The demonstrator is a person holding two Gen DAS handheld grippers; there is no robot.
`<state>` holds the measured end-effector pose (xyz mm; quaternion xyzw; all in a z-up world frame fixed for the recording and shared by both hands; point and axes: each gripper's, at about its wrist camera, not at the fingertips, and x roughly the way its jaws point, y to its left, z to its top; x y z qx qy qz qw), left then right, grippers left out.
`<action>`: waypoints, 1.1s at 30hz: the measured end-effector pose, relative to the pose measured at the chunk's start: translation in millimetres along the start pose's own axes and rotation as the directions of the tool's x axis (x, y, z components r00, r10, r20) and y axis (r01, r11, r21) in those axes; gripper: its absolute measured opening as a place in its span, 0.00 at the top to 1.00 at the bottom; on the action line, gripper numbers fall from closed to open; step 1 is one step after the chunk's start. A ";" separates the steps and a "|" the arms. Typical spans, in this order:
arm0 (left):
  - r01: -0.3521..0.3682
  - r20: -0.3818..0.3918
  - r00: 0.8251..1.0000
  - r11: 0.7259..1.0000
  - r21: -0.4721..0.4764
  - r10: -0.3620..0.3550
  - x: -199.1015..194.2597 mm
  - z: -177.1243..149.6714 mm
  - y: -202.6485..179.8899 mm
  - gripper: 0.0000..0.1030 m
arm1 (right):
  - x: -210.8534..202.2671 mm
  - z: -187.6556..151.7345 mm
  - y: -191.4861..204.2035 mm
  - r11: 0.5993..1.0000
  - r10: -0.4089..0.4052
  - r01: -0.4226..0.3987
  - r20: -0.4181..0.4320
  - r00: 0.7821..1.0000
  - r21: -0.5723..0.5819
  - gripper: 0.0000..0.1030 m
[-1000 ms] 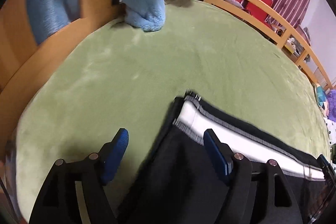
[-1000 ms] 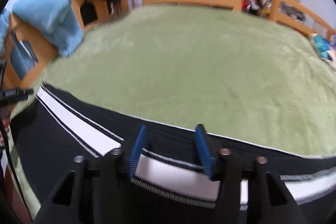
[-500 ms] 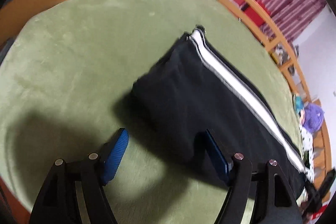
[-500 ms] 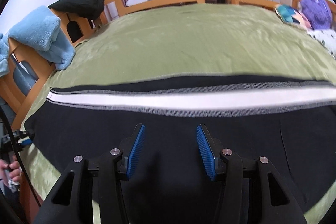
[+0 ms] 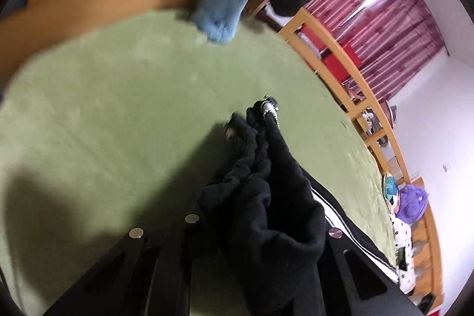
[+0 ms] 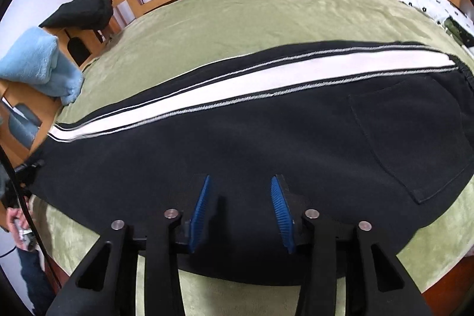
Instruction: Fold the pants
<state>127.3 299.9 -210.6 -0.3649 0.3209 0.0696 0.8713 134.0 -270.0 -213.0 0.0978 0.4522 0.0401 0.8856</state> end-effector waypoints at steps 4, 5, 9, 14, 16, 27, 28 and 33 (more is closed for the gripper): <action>-0.048 -0.066 0.997 0.998 -0.034 0.046 20.0 -5.1 21.6 0.81 | -10.2 -6.8 -15.5 1.000 -0.024 0.024 0.012 1.000 0.003 0.59; -0.082 -0.107 0.991 0.995 -0.054 0.076 30.9 -6.8 27.7 0.71 | -12.1 -10.1 -23.7 0.999 -0.028 0.028 0.011 1.000 0.018 0.59; -0.145 -0.136 0.981 0.988 -0.061 0.135 28.2 -12.7 29.9 0.56 | -17.5 -19.0 -65.0 0.993 -0.035 0.034 0.005 0.999 0.115 0.59; -0.243 -0.067 0.968 0.970 0.004 0.243 -4.6 -18.6 11.2 0.32 | -33.3 -27.7 -120.9 0.967 0.009 -0.028 0.074 0.997 0.254 0.55; -0.257 -0.085 0.963 0.966 0.009 0.257 -13.0 -28.2 10.5 0.32 | -37.4 -28.6 -137.2 0.957 -0.027 0.000 0.088 0.996 0.289 0.48; -0.343 -0.129 0.930 0.939 0.032 0.344 -9.6 -65.7 -11.5 0.32 | -42.7 -18.8 -266.6 0.841 -0.234 0.115 0.163 0.959 0.529 0.41; -0.348 -0.131 0.927 0.936 0.043 0.351 -7.4 -67.0 -18.0 0.32 | -37.8 -15.2 -277.5 0.824 -0.232 0.101 0.169 0.958 0.558 0.40; -0.375 -0.078 0.920 0.919 0.118 0.385 -14.1 -69.6 -54.9 0.32 | 2.7 5.4 -323.0 0.754 -0.180 0.023 0.173 0.968 0.656 0.30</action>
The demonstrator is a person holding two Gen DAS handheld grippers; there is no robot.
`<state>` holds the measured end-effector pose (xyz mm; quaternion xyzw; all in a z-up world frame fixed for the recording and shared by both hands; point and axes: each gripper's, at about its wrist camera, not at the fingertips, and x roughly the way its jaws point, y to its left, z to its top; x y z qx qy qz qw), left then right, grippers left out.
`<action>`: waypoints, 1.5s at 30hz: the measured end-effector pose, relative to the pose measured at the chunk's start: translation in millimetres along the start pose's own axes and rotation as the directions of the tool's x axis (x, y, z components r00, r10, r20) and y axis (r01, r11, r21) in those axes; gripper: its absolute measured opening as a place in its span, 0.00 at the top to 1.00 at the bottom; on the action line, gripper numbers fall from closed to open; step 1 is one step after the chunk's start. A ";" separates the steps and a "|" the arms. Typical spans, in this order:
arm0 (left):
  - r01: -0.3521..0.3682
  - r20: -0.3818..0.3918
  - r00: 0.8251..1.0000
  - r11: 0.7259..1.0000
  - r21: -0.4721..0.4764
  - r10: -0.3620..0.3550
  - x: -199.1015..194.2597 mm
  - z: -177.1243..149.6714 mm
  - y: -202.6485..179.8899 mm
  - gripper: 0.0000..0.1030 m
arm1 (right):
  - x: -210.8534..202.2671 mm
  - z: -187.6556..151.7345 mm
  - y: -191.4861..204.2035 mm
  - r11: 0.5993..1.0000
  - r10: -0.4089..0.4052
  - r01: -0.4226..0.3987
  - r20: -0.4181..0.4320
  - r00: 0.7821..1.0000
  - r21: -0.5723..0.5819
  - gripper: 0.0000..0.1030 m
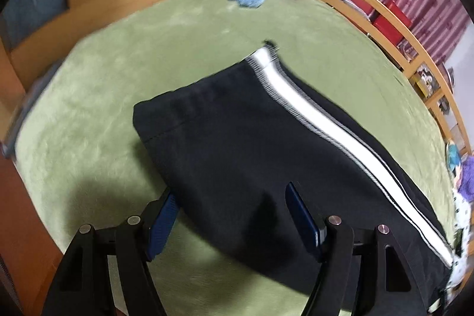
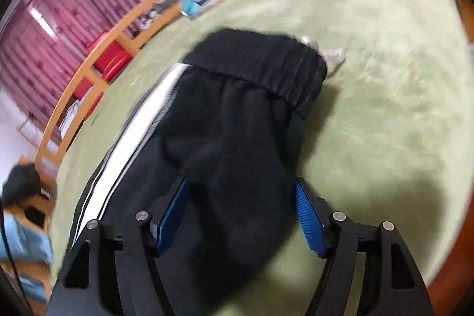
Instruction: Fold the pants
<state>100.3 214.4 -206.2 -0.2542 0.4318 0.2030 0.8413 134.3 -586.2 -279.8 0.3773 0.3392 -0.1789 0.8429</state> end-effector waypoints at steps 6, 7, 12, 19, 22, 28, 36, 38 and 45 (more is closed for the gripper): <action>-0.024 0.022 1.000 0.997 0.079 0.022 -12.4 15.8 -31.4 0.32 | 1.0 37.8 11.9 0.993 0.107 -0.104 0.065 0.992 -0.048 0.82; -0.023 0.026 0.999 0.996 0.091 0.021 -14.8 17.0 -35.6 0.32 | -8.4 45.6 8.8 0.989 0.145 -0.141 0.090 0.985 -0.052 0.82; -0.006 0.058 0.998 0.990 0.143 -0.003 -17.2 16.5 -53.2 0.32 | 4.0 52.9 1.1 0.995 0.030 -0.026 0.035 0.999 -0.100 0.76; 0.051 0.099 0.993 0.985 0.164 -0.068 -24.7 21.7 -54.3 0.32 | -28.0 27.9 11.7 0.930 -0.225 0.223 0.025 0.974 -0.293 0.42; 0.086 0.098 0.990 0.978 0.190 -0.106 -32.9 28.3 -54.9 0.32 | -58.6 17.5 41.5 0.874 -0.240 0.259 0.097 0.966 -0.412 0.42; 0.044 0.171 0.981 0.965 0.257 -0.091 -66.2 50.5 -58.2 0.32 | -76.9 -12.9 154.2 0.770 -0.077 0.183 0.196 0.978 -0.611 0.42; -0.090 0.304 0.953 0.949 0.301 -0.006 -74.8 74.8 -73.8 0.32 | -44.7 -77.9 280.5 0.663 0.122 -0.030 0.068 0.990 -0.748 0.44; -0.110 0.309 0.951 0.943 0.315 0.008 -65.4 79.2 -85.8 0.32 | -35.5 -93.6 303.1 0.647 0.135 -0.058 0.039 0.990 -0.760 0.48; -0.108 0.306 0.952 0.916 0.387 -0.017 -34.4 79.5 -133.0 0.32 | -30.1 -131.0 334.7 0.656 0.172 -0.176 -0.082 0.982 -0.734 0.48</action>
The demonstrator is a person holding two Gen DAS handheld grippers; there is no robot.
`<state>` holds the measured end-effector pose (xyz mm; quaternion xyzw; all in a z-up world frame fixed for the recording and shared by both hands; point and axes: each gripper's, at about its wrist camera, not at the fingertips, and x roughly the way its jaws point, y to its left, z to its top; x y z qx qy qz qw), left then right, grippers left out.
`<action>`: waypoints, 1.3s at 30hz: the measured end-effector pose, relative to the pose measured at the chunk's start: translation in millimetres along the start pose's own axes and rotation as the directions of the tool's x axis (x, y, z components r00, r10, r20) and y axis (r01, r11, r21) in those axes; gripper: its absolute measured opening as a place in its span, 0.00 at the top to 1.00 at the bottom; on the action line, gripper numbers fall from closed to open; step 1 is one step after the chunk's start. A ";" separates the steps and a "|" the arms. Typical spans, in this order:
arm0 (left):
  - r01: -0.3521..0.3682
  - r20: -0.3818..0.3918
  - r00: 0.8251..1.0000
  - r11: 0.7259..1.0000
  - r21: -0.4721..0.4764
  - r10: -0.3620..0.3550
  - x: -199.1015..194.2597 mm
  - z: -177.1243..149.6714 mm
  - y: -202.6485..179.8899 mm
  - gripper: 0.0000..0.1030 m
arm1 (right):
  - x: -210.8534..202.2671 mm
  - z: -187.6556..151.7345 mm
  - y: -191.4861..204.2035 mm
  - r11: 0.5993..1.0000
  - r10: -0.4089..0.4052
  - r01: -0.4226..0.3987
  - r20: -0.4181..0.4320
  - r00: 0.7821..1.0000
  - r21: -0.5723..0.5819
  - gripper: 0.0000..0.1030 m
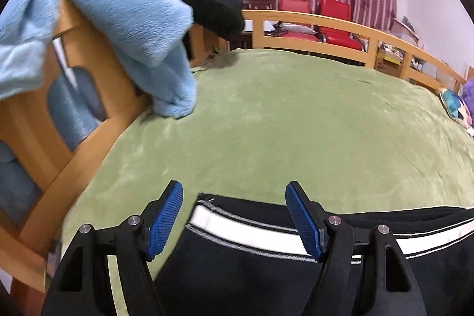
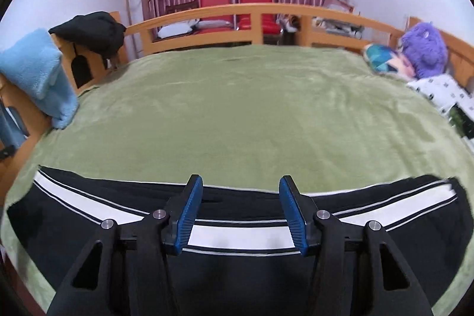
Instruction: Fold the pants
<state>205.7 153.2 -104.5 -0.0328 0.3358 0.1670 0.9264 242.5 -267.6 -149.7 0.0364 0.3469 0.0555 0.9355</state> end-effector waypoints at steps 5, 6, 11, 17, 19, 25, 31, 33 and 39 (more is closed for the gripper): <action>0.103 -0.012 0.995 0.995 0.014 -0.103 3.8 -8.3 -13.7 0.32 | 15.7 -14.1 9.5 0.999 0.049 -0.048 -0.056 0.997 0.012 0.48; 0.124 -0.026 0.992 0.992 0.025 -0.124 4.4 -11.8 -15.2 0.32 | 21.2 -16.5 11.3 0.998 0.058 -0.058 -0.064 0.996 0.004 0.48; 0.122 -0.051 0.992 0.991 0.051 -0.120 8.8 -23.6 -14.9 0.32 | 47.1 -26.3 31.9 0.988 0.133 -0.141 -0.122 0.984 -0.060 0.48; 0.168 -0.140 0.974 0.983 -0.070 -0.176 28.2 -26.1 4.7 0.32 | 93.9 -31.0 69.3 0.958 0.195 -0.234 -0.223 0.955 -0.164 0.47; 0.191 -0.160 0.966 0.977 -0.100 -0.205 35.6 -26.9 10.5 0.32 | 105.5 -33.4 81.9 0.945 0.210 -0.262 -0.251 0.945 -0.196 0.47; 0.230 -0.187 0.948 0.959 -0.164 -0.259 49.2 -28.6 17.6 0.32 | 141.4 -38.2 113.3 0.903 0.238 -0.339 -0.351 0.906 -0.263 0.34; 0.244 -0.202 0.940 0.956 -0.164 -0.275 55.5 -35.1 24.7 0.32 | 140.9 -40.1 121.2 0.861 0.294 -0.416 -0.379 0.877 -0.294 0.96; 0.238 -0.205 0.941 0.956 -0.168 -0.271 56.9 -36.7 30.1 0.32 | 133.1 -38.8 121.3 0.860 0.295 -0.406 -0.347 0.890 -0.309 0.97; 0.187 -0.194 0.956 0.966 -0.180 -0.221 51.0 -43.9 55.6 0.32 | 103.3 2.0 118.0 0.861 0.362 -0.416 -0.224 0.905 -0.292 0.97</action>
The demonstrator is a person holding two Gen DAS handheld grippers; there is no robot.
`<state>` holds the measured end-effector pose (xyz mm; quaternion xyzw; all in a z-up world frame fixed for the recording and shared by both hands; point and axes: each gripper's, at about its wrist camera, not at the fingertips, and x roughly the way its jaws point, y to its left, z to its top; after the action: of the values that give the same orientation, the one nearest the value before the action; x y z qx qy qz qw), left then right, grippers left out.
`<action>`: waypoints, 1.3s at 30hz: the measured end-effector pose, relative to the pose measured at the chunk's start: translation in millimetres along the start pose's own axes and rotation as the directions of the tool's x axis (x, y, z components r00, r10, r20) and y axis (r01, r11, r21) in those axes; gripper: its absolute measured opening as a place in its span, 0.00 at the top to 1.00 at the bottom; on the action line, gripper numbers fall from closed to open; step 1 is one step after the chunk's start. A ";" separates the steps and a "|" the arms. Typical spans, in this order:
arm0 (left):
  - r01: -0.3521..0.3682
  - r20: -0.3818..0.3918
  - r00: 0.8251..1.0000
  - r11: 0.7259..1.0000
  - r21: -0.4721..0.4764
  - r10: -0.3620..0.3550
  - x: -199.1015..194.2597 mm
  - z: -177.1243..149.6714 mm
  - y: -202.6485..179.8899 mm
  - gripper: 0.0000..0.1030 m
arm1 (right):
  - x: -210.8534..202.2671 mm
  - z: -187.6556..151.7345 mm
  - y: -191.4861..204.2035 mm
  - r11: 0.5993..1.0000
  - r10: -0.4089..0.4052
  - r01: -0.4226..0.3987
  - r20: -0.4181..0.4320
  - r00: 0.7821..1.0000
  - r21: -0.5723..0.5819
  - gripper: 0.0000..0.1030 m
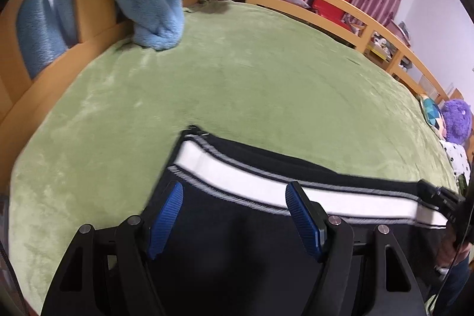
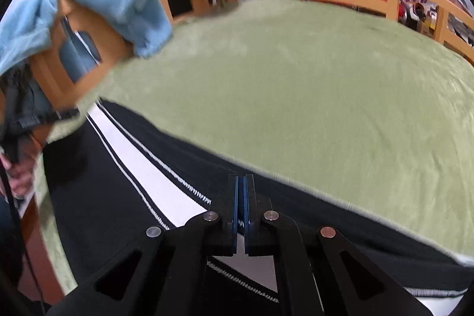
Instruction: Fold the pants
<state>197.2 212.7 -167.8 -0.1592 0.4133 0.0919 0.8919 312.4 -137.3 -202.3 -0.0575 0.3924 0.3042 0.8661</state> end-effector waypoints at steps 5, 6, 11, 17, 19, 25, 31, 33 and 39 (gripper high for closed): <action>-0.055 -0.011 0.998 0.997 -0.057 0.055 -1.5 -1.6 23.1 0.32 | 46.8 -1.4 -17.8 0.998 -0.039 0.043 -0.102 0.994 0.037 0.97; -0.065 -0.026 0.998 0.995 -0.073 0.063 -1.0 -2.8 28.8 0.32 | 57.9 -7.7 -18.4 0.998 -0.048 0.054 -0.128 0.991 0.041 0.96; -0.090 -0.030 0.996 0.992 -0.088 0.088 -12.0 -14.7 46.2 0.32 | 54.0 -10.8 -15.1 0.996 -0.071 0.077 -0.123 0.990 0.045 0.89; -0.052 -0.036 0.998 0.995 -0.090 0.049 -21.6 -30.2 59.4 0.30 | 1.4 -13.5 -6.6 0.993 -0.063 0.066 -0.037 0.997 0.096 0.61; -0.050 -0.029 0.998 0.996 -0.077 0.048 -17.2 -21.1 55.7 0.30 | -12.1 -21.6 0.3 0.992 -0.086 0.088 -0.024 0.996 0.092 0.61; 0.001 -0.051 0.999 1.000 -0.019 -0.002 25.5 17.1 30.1 0.31 | -55.6 -54.2 0.9 0.978 -0.108 0.107 -0.002 0.994 0.177 0.61; -0.086 -0.058 0.995 0.996 0.001 0.086 63.8 34.5 21.9 0.32 | -85.0 -84.6 -31.5 0.928 -0.222 0.215 -0.014 0.975 0.304 0.61; -0.097 -0.074 0.993 0.995 -0.008 0.096 77.5 39.1 23.5 0.41 | -85.3 -91.8 -44.6 0.906 -0.234 0.229 -0.030 0.972 0.355 0.61; -0.072 -0.023 0.997 0.996 0.059 0.073 75.3 44.0 10.7 0.83 | -73.8 -97.1 -63.6 0.877 -0.239 0.244 -0.065 0.969 0.413 0.61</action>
<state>273.5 241.0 -201.0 -0.1194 0.4324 0.1103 0.8869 248.7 -257.1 -224.9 0.0787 0.4431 0.1024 0.8871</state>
